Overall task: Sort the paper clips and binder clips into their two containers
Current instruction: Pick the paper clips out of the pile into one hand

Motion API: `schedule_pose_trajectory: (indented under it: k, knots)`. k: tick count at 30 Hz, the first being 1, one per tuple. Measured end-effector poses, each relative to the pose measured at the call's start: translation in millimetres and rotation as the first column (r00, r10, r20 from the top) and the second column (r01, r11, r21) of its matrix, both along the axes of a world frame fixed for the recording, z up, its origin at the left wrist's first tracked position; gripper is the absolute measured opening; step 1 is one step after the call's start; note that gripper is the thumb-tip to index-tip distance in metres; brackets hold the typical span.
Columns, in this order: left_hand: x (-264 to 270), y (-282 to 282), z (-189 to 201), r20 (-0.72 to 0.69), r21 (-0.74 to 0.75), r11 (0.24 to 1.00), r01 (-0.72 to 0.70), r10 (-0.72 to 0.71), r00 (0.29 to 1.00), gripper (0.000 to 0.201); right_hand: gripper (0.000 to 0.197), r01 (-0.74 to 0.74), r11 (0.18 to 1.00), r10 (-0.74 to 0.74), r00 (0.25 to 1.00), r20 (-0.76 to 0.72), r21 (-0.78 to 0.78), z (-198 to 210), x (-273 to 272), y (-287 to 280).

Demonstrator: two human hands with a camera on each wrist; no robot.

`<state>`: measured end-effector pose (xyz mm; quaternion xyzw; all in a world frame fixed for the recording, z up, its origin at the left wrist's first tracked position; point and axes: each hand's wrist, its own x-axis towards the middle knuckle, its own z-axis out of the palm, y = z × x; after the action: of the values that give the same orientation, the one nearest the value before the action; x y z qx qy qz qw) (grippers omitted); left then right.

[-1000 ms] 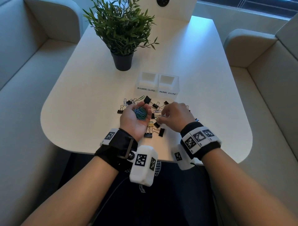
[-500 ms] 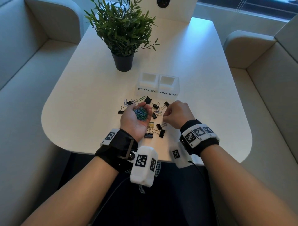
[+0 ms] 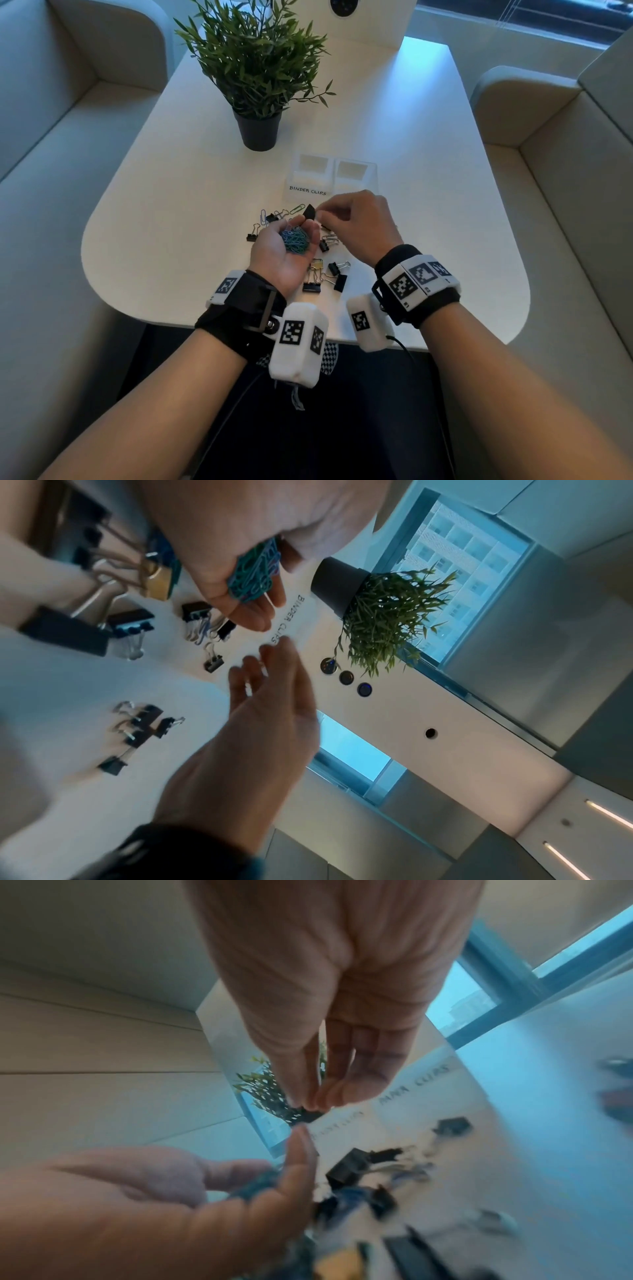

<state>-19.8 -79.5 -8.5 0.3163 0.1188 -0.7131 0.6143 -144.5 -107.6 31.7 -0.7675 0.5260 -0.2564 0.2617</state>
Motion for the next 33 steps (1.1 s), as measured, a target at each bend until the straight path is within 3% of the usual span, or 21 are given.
schedule_pose_trajectory:
  k: [3, 5, 7, 14, 19, 29, 31, 33]
  knots:
    - [7.9, 0.4, 0.9, 0.046, 0.008, 1.000, 0.009, -0.009, 0.999, 0.027, 0.016, -0.043, 0.999, 0.044, 0.988, -0.151, 0.008, -14.7, -8.1, 1.9]
    - [11.0, 1.0, 2.5, 0.039, 0.010, 1.000, 0.013, -0.014, 0.999, 0.027, 0.019, -0.146, 0.989, 0.151, 0.938, -0.313, 0.037, -23.3, -10.9, 6.7]
    - [12.8, 1.3, 3.5, 0.027, 0.016, 1.000, 0.014, -0.014, 1.000, 0.028, 0.020, -0.182, 0.982, 0.188, 0.907, -0.376, 0.050, -26.9, -15.7, 9.3]
    - [12.0, 1.3, 5.3, 0.033, 0.014, 1.000, -0.012, 0.012, 0.999, 0.028, 0.016, -0.098, 0.995, 0.100, 0.919, -0.382, 0.026, -23.8, -38.5, 0.8]
    - [15.8, 0.4, 6.6, 0.039, -0.001, 0.999, -0.045, 0.045, 0.998, 0.030, 0.022, -0.168, 0.986, 0.150, 0.876, -0.458, 0.002, -22.5, -12.8, -6.4]
    - [24.7, 1.1, 2.6, 0.078, -0.005, 0.999, -0.037, 0.037, 0.996, 0.031, 0.012, -0.119, 0.992, 0.128, 0.829, -0.545, 0.051, -30.1, -7.0, -9.8]
    - [24.1, 2.0, 0.9, 0.078, -0.006, 0.999, -0.035, 0.036, 0.996, 0.030, 0.010, -0.090, 0.995, 0.103, 0.862, -0.496, 0.049, -27.1, -7.8, -10.5]
    - [22.1, 2.2, -0.7, 0.085, -0.010, 1.000, -0.029, 0.030, 0.996, 0.028, 0.008, -0.042, 0.999, 0.049, 0.949, -0.313, 0.030, -19.0, -5.1, -10.9]
